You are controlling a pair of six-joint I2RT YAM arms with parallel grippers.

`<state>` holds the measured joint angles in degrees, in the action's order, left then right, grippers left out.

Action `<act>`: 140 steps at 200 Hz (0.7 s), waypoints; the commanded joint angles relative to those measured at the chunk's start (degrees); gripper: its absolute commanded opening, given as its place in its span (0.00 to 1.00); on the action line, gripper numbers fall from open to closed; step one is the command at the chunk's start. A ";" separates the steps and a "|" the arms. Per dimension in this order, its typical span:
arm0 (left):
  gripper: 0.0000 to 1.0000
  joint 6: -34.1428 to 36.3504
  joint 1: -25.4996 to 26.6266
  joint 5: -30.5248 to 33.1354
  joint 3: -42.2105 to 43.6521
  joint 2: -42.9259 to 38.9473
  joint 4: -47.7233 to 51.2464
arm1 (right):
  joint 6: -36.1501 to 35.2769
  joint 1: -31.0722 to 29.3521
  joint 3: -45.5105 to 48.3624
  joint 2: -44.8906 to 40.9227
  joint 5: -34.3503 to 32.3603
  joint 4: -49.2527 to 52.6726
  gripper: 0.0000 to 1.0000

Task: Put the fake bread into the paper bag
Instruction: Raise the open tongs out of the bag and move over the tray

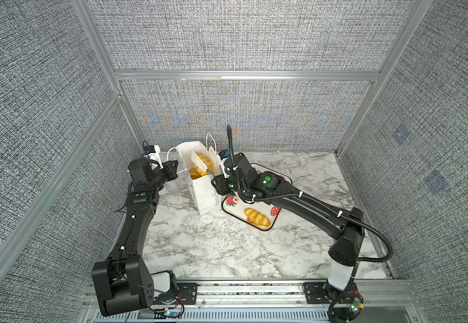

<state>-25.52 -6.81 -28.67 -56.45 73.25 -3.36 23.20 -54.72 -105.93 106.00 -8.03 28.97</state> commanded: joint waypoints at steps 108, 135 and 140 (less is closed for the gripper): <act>0.00 0.21 0.00 -0.82 0.13 -0.26 -1.39 | -2.15 -1.07 3.78 -4.77 1.79 -6.59 0.51; 0.00 0.18 0.04 -0.82 0.20 -0.20 -1.44 | -3.15 -1.69 6.13 -7.28 1.40 -8.91 0.50; 0.00 0.14 0.04 -0.88 0.16 -0.17 -1.48 | -3.25 -1.71 6.61 -7.68 1.27 -9.29 0.50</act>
<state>-25.52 -6.81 -28.67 -56.45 73.25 -3.36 21.23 -56.25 -100.62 100.07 -6.28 24.43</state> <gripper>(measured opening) 0.048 0.503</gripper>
